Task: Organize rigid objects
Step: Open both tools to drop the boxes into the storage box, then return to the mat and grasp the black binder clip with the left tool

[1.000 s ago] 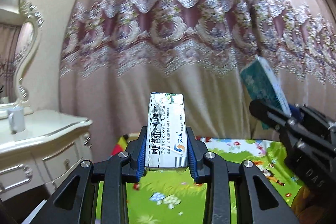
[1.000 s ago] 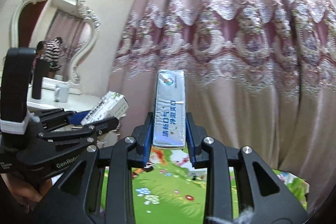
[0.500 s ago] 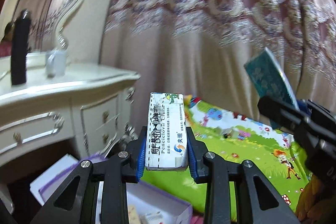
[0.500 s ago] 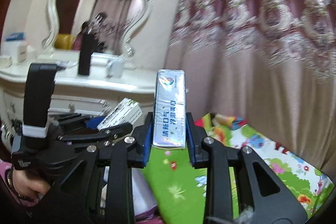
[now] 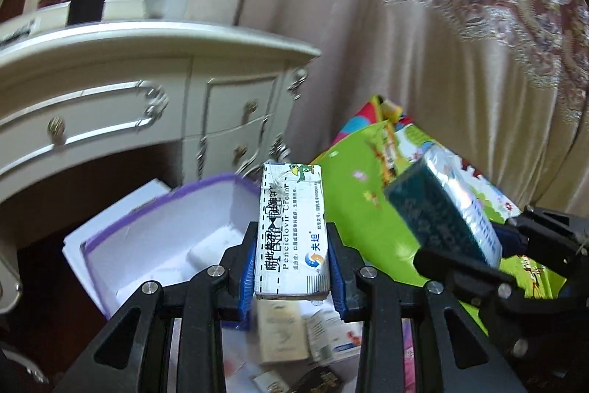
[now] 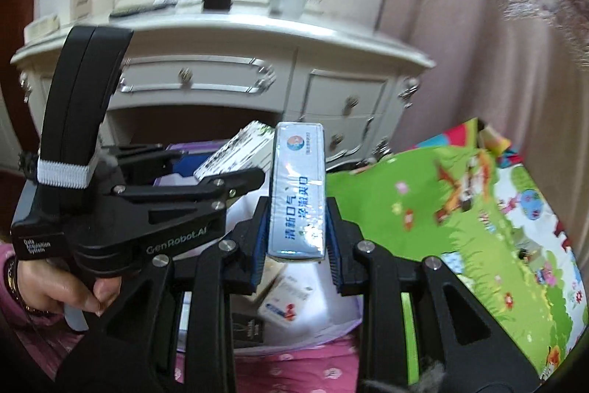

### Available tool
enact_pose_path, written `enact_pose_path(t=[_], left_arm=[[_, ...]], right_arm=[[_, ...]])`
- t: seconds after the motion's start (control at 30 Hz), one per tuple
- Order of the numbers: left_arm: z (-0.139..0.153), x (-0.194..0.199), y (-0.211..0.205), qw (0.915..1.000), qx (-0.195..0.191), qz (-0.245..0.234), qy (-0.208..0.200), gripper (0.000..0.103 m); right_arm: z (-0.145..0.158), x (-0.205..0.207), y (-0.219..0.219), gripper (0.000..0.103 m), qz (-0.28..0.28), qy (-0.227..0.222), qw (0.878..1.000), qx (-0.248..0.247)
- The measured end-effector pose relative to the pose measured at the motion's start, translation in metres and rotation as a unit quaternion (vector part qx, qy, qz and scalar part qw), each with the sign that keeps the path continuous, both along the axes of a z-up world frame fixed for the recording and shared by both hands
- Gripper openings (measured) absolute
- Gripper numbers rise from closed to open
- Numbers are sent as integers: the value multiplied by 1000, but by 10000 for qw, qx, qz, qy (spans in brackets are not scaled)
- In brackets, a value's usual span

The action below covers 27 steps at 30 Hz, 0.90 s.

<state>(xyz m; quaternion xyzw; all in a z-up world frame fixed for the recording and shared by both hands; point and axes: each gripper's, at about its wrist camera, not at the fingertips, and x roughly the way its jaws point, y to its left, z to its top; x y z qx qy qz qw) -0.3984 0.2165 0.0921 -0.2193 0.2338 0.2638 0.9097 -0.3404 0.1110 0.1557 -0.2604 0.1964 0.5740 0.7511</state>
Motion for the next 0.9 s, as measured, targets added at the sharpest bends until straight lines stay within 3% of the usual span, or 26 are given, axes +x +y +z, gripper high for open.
enact_pose_path(t=[0.47,0.77,0.8,0.87,0.9], left_arm=[[-57,-17,35,9961,-563,440,518,34],[-87,-8,43,9867,-968,519,1202,36],[-90,-7,45,9847,-1056,563,1264,38],[-89,-4,44,9833,-1112,562,1328,47],[-89,-2,43,9827,-1142,521,1363,52]], right_arm=[[-63,-16,41,32,454,302,9945,-892],[-91,-13,46,33,591,586,9875,-1340],[-93,-11,46,35,585,651,9866,-1380],[-94,-7,44,51,505,717,9863,-1400],[-93,-3,42,65,457,762,9864,-1380]])
